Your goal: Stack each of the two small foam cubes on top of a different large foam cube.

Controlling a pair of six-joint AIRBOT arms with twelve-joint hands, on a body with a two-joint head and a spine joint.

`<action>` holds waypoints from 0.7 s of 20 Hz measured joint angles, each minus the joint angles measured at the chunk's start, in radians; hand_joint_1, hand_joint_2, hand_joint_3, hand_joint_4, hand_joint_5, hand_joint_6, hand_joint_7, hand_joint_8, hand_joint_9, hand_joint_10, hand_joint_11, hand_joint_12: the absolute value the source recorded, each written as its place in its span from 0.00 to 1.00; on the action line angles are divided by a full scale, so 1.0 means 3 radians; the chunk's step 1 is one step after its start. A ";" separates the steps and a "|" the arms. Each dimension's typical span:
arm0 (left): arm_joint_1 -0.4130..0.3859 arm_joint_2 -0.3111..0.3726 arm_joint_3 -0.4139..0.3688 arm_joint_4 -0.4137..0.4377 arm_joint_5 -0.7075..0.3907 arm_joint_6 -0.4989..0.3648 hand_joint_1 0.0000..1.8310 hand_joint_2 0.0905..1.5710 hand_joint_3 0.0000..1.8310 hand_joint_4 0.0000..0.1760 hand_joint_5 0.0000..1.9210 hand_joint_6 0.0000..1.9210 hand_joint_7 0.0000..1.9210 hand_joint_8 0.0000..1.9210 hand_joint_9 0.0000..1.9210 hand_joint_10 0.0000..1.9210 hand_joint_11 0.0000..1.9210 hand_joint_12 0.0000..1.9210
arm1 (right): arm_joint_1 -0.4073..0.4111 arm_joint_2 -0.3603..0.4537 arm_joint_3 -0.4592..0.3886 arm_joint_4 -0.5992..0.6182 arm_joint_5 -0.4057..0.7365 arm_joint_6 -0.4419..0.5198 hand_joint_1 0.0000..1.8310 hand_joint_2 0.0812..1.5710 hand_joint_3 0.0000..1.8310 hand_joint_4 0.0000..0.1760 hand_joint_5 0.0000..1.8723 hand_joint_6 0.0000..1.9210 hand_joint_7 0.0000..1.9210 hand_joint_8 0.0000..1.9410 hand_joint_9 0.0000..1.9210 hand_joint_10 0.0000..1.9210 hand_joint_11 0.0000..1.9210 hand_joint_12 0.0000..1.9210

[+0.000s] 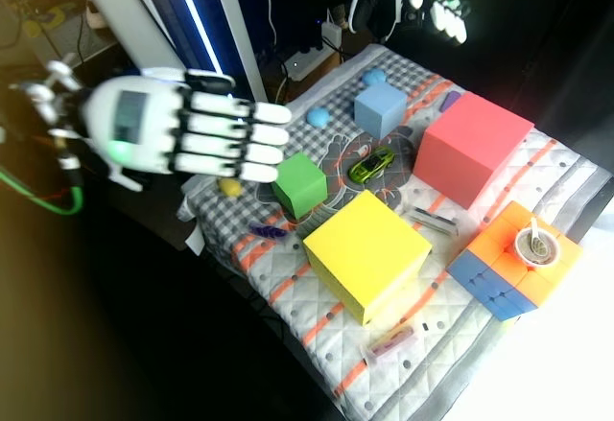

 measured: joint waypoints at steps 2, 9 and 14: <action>0.0000 -0.0014 0.0001 -0.0015 0.0042 0.0001 0.44 0.73 0.00 0.34 0.02 0.00 0.01 0.00 0.01 0.02 0.00 0.07 | 0.0039 -0.0038 0.0023 0.0037 -0.0117 -0.0004 0.37 0.75 0.00 0.00 0.00 0.00 0.01 0.00 0.03 0.02 0.00 0.58; 0.0000 -0.0197 0.0095 -0.0182 0.0362 0.0001 0.38 0.71 0.00 0.50 0.00 0.00 0.00 0.00 0.00 0.00 0.00 0.00 | 0.0160 -0.0216 0.0118 0.0050 -0.0357 -0.0004 0.39 0.71 0.00 0.00 0.00 0.00 0.00 0.00 0.00 0.00 0.00 1.00; 0.0000 -0.0432 0.0198 -0.0253 0.0684 0.0004 0.37 0.71 0.00 0.56 0.00 0.00 0.00 0.00 0.00 0.00 0.00 0.00 | 0.0252 -0.0378 0.0242 0.0103 -0.0549 -0.0003 0.37 0.70 0.00 0.00 0.00 0.00 0.00 0.00 0.00 0.00 0.00 1.00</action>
